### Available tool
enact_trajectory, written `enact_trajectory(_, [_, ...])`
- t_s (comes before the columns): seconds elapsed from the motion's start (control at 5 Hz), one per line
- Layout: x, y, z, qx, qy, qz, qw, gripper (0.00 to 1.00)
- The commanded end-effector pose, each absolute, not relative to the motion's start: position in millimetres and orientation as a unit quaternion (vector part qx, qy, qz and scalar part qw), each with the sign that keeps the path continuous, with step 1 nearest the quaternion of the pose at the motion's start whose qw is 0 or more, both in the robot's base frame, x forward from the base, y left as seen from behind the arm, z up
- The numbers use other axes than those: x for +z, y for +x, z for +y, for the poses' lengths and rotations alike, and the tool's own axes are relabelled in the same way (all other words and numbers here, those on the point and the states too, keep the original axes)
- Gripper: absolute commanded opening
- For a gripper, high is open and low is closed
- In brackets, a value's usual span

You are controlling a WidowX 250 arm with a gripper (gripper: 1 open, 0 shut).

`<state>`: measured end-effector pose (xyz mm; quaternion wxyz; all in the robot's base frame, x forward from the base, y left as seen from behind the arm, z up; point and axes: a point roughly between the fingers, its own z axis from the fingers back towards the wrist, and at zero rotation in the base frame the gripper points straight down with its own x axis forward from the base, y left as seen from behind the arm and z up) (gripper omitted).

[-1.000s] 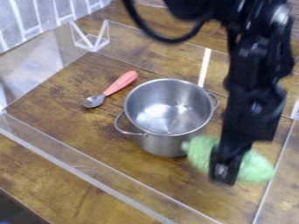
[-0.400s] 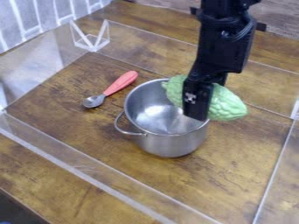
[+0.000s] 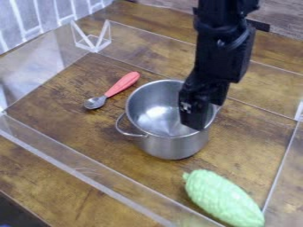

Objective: Put the green object in the silver pot

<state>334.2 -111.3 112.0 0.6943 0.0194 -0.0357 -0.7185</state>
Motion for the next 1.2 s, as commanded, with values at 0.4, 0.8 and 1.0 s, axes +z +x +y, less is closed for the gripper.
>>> enact_trajectory(0.4, [100.5,304.0,-157.1,-0.766,0.044,-0.091,0.635,1.00])
enact_trajectory(0.8, [70.1,303.2,-151.7,-0.756,0.025,-0.102,0.646,1.00])
enact_trajectory(1.0, [57.5,303.8,-152.8,-0.750,0.018,-0.105,0.653,1.00])
